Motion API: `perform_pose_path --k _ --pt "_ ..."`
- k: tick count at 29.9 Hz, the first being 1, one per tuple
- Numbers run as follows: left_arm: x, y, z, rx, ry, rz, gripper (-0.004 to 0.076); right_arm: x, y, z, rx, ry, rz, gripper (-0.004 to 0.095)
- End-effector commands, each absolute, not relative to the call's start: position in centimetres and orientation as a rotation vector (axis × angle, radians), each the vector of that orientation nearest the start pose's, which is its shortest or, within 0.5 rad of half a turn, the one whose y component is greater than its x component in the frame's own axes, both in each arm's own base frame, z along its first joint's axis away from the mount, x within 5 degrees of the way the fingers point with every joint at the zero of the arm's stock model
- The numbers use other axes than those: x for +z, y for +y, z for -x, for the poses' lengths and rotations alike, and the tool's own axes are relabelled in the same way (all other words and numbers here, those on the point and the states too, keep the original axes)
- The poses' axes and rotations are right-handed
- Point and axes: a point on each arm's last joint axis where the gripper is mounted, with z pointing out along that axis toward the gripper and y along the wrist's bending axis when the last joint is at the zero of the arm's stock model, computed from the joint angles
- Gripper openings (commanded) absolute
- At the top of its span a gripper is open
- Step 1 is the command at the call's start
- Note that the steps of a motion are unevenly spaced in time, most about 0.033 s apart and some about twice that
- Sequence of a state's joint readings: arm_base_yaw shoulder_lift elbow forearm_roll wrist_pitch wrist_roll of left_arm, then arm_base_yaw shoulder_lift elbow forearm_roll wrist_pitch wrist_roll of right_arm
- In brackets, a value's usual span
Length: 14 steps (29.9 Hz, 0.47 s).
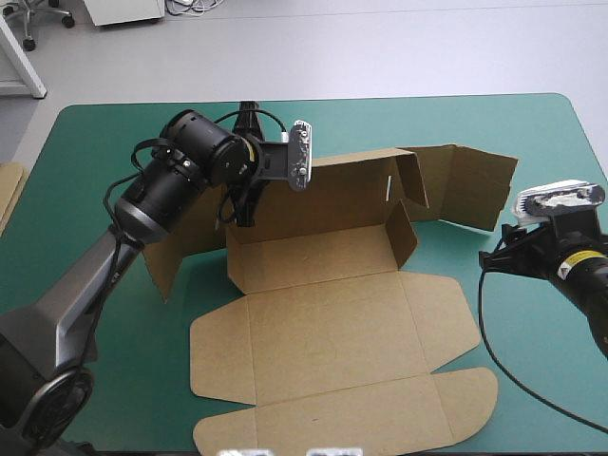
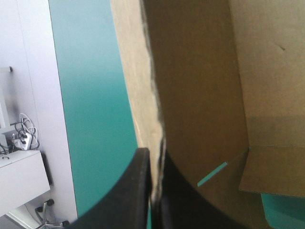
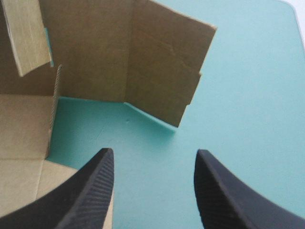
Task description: Fold the box
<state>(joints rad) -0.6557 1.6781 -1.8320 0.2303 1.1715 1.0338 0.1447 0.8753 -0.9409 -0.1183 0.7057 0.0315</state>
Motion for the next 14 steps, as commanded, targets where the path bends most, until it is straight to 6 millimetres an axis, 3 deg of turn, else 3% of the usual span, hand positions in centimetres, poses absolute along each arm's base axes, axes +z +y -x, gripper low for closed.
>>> perform_pose_path --k 1,7,14 --pt "42.8 -20.5 -27.6 0.502 1.572 -1.793 -0.001 41.4 1.2 -16.9 -0.109 1.937 0.159 0.0473" --pt "41.3 -19.7 -25.7 0.505 1.528 -1.608 -0.001 43.8 0.9 -16.7 -0.13 1.875 0.124 0.0359" --pt "38.8 -19.6 -23.7 0.441 1.475 -1.573 -0.001 43.4 1.0 -18.9 -0.128 1.972 0.097 0.0304"
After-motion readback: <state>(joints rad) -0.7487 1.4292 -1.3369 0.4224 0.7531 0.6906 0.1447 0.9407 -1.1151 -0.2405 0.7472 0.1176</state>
